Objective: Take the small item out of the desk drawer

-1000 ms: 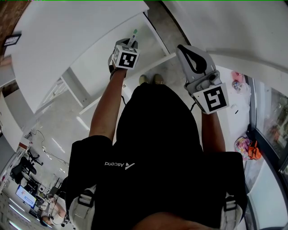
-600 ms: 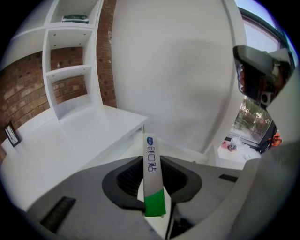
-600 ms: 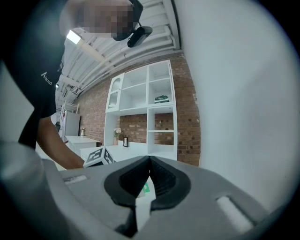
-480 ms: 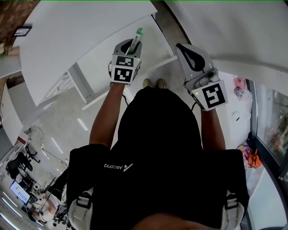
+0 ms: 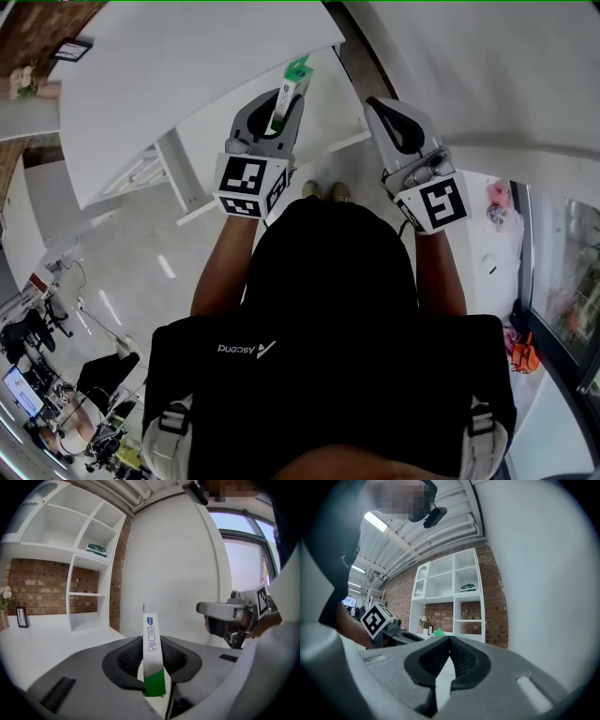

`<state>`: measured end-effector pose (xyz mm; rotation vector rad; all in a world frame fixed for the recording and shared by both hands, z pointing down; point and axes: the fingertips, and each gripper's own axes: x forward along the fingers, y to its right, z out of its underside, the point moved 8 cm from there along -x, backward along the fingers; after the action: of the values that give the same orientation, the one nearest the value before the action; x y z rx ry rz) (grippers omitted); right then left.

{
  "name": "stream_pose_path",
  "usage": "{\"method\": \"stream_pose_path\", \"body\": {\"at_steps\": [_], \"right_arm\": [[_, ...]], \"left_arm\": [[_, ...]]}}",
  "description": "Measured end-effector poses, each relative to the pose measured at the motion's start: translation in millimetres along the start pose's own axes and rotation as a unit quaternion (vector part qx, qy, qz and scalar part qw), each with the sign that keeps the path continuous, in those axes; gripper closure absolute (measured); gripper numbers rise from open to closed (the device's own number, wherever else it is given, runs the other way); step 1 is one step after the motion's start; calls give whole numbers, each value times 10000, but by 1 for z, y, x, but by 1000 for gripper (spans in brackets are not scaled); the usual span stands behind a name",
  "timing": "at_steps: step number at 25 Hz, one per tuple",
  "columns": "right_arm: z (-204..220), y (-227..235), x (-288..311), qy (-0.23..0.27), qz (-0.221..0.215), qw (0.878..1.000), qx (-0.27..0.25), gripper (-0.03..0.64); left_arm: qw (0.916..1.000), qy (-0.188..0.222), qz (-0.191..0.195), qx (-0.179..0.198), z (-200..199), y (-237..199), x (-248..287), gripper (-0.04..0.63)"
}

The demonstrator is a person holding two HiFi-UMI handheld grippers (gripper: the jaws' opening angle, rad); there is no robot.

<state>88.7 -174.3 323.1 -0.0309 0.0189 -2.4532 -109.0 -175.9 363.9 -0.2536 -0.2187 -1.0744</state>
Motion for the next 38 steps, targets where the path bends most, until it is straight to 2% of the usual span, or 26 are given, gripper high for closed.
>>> {"method": "stream_pose_path", "body": {"at_steps": [7,15,20,38], "right_arm": [[-11,-10,-1,216,-125,9996,-98,615],[-20,-15,-14,325,-109,9993,-175,615],[-21,-22,-7,358,-83,9992,-145,615],[-21,-20,-21,355,-99,9992,-143,615]], "left_arm": [[9956,932,19,10,-39,14,-41,503],[9900,1393,-69,186,-62,26,-69,503],[9889,1471,-54,198,-61,18,-77,503],[9902,1379,-61,231,-56,32,-80,503]]}}
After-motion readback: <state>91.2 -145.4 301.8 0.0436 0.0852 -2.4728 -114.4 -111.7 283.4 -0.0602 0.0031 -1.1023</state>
